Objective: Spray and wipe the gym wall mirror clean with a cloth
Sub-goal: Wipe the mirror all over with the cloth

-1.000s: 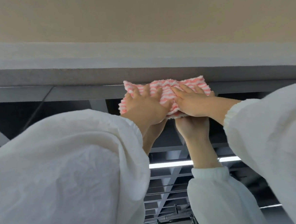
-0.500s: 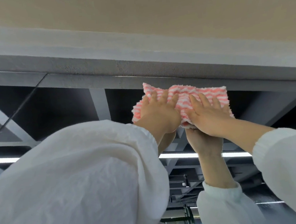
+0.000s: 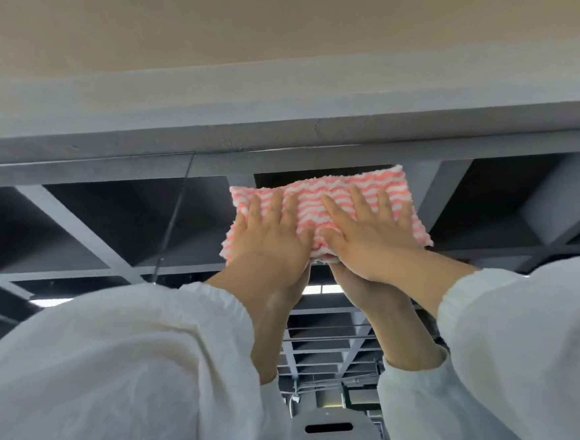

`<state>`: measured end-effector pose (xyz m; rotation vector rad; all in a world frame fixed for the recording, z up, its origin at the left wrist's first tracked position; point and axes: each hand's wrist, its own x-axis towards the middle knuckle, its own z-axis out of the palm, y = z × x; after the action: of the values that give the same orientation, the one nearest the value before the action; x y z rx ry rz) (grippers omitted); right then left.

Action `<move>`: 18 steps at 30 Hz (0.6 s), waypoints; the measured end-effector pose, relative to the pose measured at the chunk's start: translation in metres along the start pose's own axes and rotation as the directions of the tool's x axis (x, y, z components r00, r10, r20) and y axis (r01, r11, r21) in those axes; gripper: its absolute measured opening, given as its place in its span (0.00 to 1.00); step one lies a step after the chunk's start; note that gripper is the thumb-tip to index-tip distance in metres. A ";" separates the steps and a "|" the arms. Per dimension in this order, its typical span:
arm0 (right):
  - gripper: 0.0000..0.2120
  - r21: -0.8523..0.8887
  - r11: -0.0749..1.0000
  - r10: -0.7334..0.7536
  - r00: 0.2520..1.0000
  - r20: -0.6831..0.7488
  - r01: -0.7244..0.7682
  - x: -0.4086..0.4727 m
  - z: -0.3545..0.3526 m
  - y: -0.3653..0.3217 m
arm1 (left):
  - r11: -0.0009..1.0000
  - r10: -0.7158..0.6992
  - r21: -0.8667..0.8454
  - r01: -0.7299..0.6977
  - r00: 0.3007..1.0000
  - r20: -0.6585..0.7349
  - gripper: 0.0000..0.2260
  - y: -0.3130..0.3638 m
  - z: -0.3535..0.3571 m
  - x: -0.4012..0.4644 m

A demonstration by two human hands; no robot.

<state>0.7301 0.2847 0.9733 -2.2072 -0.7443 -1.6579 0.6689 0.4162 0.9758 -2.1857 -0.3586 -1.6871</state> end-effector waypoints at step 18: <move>0.29 -0.050 0.987 -0.149 0.989 0.017 0.150 -0.061 0.035 -0.114 | 0.996 -0.081 0.036 0.081 0.997 0.002 0.27 -0.093 0.017 -0.102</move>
<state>0.6819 0.3829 0.8955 -2.2487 -0.9007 -1.7519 0.6197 0.5088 0.8849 -2.1752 -0.4807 -1.7057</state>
